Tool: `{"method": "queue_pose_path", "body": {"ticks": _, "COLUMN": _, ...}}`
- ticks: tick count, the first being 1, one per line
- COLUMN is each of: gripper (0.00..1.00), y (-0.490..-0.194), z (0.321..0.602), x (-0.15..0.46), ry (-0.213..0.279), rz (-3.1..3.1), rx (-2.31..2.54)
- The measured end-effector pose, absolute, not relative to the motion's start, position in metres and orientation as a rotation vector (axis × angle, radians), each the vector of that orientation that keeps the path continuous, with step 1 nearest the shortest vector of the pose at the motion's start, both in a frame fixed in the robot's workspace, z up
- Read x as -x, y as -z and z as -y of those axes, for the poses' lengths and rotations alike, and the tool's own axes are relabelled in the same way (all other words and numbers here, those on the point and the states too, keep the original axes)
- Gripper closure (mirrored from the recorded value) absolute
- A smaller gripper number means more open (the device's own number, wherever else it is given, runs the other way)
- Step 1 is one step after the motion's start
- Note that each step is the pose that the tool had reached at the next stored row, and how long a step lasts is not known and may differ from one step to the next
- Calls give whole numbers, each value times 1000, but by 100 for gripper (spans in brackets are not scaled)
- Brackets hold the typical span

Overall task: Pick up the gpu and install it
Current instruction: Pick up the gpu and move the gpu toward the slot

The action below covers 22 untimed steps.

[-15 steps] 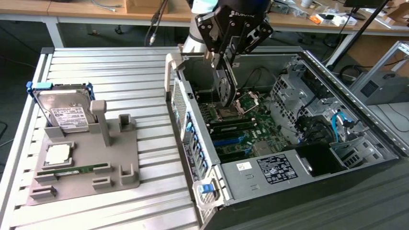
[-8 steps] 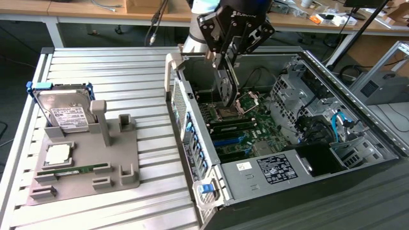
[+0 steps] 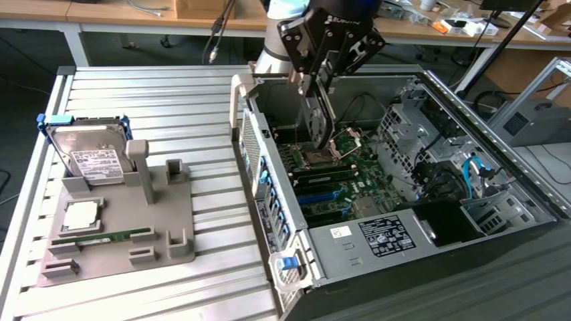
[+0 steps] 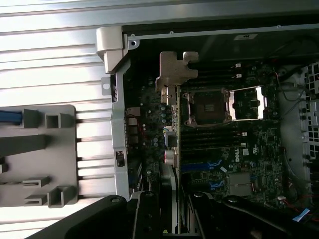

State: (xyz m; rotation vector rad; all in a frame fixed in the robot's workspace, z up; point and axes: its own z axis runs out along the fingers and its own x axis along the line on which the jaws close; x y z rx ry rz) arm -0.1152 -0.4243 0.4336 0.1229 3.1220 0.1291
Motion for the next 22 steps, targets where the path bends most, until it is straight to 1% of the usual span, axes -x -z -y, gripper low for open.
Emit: {"method": "queue_pose_path", "body": {"ticks": 22, "gripper": 73, "y": -430, "z": 424, "x": 101, "ry": -129, "rz": -3124, "rx": -123}}
